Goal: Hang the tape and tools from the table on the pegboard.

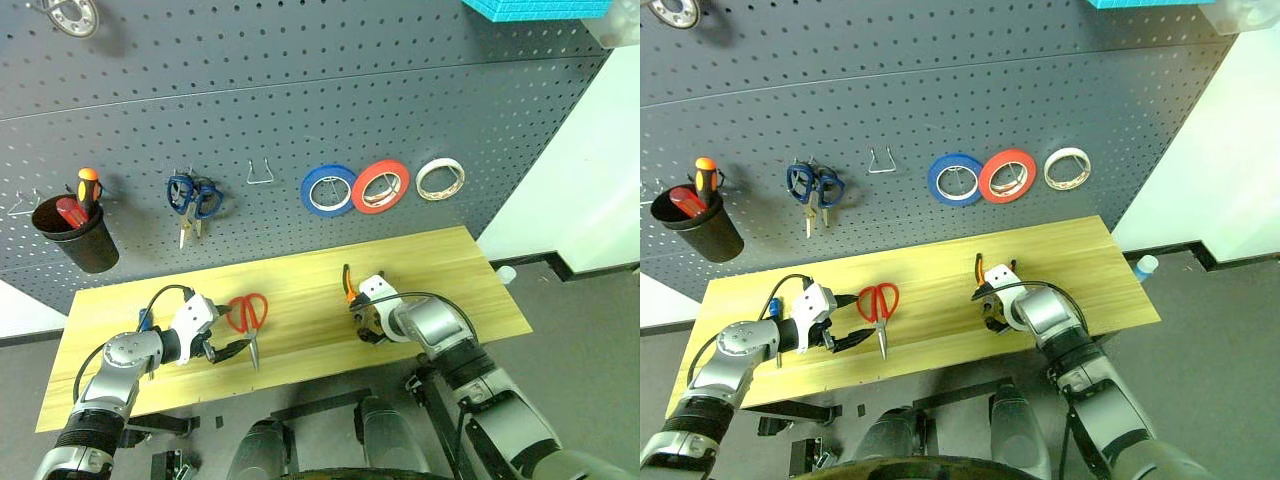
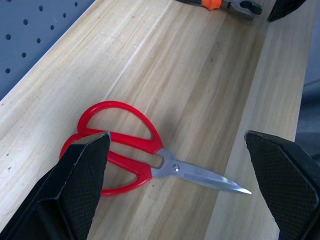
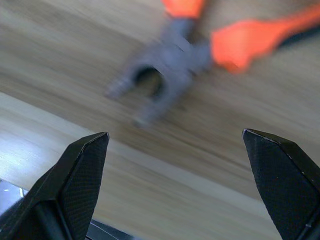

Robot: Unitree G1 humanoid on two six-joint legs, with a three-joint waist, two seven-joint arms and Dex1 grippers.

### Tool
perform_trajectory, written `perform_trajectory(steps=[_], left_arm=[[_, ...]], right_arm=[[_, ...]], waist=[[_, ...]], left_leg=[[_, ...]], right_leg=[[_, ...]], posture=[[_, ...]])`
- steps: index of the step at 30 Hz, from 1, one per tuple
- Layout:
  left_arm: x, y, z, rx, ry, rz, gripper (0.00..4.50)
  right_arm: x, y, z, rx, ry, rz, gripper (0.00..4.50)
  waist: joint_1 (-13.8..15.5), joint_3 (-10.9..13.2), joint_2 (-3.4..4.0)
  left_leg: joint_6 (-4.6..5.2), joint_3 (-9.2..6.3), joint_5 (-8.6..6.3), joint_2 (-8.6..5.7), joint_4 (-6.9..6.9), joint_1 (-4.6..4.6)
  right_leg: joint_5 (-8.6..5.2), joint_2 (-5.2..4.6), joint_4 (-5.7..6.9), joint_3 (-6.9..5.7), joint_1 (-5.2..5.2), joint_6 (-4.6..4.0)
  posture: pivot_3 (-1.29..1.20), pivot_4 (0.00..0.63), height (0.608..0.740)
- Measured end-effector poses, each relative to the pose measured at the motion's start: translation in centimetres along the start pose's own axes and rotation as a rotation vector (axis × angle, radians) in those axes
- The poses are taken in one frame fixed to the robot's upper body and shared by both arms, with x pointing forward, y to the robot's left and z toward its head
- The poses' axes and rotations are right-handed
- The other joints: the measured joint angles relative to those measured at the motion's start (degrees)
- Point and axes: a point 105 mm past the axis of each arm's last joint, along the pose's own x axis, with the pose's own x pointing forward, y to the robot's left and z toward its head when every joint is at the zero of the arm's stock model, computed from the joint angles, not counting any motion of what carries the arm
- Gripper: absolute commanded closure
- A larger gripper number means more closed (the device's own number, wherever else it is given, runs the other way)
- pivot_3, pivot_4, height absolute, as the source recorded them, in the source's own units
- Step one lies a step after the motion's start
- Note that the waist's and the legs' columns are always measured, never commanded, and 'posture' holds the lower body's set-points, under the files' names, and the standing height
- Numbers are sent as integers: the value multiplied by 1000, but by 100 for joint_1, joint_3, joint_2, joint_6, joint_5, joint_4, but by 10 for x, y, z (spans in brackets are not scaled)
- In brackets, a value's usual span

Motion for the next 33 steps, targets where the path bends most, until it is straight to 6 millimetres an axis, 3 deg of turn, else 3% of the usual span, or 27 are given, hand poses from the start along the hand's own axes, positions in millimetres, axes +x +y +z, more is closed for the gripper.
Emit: perform_trajectory(steps=[5,13,17,26,33], left_arm=[[0,0,0,0,0,-1,0],[1,3,5,13,-11,2,0],[1,3,5,12,-10,1,0],[-2,1,0,-9,-5,8,0],[-4,3,2,-6,-15,18,0]], right_arm=[[-7,9,15,-6,-64,33,52],[-7,33,40,132,-69,114,52],[1,39,38,144,-43,96,52],[6,34,41,118,-55,23,52],[-7,24,46,112,-78,-10,52]], waist=[[17,7,-8],[18,10,-7],[18,11,-5],[17,12,-4],[19,12,-3]], left_leg=[[0,1,0,0,5,-5],[0,0,0,0,3,-3],[0,0,0,0,0,-5],[0,0,0,0,1,-3],[0,0,0,0,1,-4]], right_leg=[[-4,-1,-3,0,1,-3],[-1,0,-2,0,1,-3],[0,-1,-5,0,1,-4],[-2,0,-2,-1,0,-4],[-1,-1,-2,-1,0,-3]], posture=[[-73,113,740],[-65,115,740],[-57,113,740],[-46,112,740],[-58,111,740]])
